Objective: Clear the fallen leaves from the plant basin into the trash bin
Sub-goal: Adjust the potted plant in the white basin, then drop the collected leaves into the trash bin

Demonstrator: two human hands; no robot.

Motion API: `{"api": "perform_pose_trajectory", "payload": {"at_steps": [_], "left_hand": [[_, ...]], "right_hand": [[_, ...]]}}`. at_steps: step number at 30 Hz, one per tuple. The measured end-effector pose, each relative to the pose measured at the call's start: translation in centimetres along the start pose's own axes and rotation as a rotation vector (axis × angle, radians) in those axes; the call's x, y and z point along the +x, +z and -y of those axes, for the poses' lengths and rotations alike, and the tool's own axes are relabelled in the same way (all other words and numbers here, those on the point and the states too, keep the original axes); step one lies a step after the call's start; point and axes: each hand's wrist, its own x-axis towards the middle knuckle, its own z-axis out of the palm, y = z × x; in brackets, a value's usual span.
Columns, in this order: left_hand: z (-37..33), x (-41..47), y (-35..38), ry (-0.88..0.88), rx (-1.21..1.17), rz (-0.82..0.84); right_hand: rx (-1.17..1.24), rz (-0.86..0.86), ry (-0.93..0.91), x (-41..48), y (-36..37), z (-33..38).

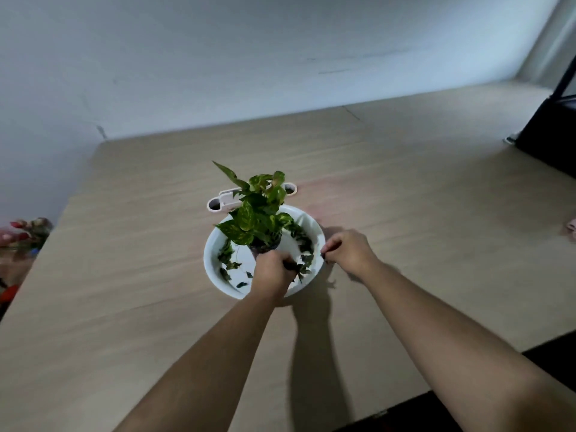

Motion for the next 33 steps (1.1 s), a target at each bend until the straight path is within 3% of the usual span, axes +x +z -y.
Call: {"api": "perform_pose_trajectory", "payload": {"at_steps": [6,14,18,23,33], "left_hand": [[-10.5,-3.2,9.7,0.112,-0.054,0.157],[-21.5,-11.8,27.5,0.325,0.033,0.578],[-22.5,-15.7,34.1,0.395,0.124,0.76],[-18.6,-17.1,41.0,0.363,0.273,0.905],[-15.3,-15.8,49.0,0.504,0.478,1.122]], "right_hand": [[0.057,-0.121,0.18,-6.7,-10.8,-10.1],[0.022,-0.274,0.472,-18.9,-21.6,-25.8],[0.029,-0.264,0.629,-23.7,-20.8,-33.4],[0.107,-0.204,0.859,-26.7,-16.4,-41.2],[0.174,-0.232,0.963,-27.8,-12.3,-48.0]]}}
